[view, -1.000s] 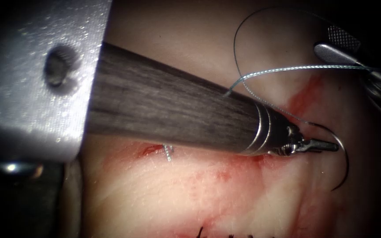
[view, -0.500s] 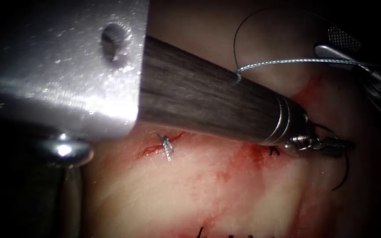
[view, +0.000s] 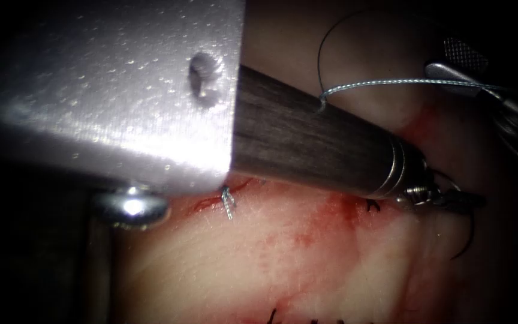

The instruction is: Wound Closure

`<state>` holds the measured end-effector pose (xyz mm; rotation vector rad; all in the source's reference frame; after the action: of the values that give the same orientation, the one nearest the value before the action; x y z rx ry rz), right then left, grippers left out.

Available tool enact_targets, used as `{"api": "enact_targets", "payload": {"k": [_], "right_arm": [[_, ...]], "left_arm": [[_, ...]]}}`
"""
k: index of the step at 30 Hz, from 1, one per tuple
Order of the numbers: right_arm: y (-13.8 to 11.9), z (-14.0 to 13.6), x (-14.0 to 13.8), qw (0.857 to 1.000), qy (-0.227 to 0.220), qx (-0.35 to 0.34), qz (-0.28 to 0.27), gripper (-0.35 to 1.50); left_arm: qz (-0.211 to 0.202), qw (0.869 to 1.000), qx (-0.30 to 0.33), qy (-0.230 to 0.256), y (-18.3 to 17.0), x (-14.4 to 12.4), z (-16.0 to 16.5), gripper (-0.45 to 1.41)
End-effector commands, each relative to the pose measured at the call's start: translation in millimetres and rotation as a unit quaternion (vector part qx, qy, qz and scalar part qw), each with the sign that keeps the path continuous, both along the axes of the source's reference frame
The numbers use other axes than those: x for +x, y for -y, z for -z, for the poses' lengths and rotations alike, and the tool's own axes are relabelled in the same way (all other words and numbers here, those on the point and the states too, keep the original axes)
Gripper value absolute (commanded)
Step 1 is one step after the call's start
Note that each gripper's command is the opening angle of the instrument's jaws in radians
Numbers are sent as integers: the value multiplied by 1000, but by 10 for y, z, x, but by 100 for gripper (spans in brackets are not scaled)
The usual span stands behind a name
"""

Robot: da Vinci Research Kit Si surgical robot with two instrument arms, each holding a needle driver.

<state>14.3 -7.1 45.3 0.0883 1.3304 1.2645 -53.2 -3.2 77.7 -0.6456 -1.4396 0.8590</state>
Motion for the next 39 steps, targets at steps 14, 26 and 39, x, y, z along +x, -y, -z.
{"api": "enact_targets", "payload": {"k": [14,26,39], "right_arm": [[0,-1,8,1000,-1,0,0,113],[1,2,11,1000,-1,0,-1,115],[0,3,10,1000,-1,1,0,115]], "left_arm": [[-52,998,-15,-10,1,6,-8,-45],[-18,999,-28,-40,0,-4,-23,81],[-20,999,-23,-24,-7,-25,-27,32]]}}
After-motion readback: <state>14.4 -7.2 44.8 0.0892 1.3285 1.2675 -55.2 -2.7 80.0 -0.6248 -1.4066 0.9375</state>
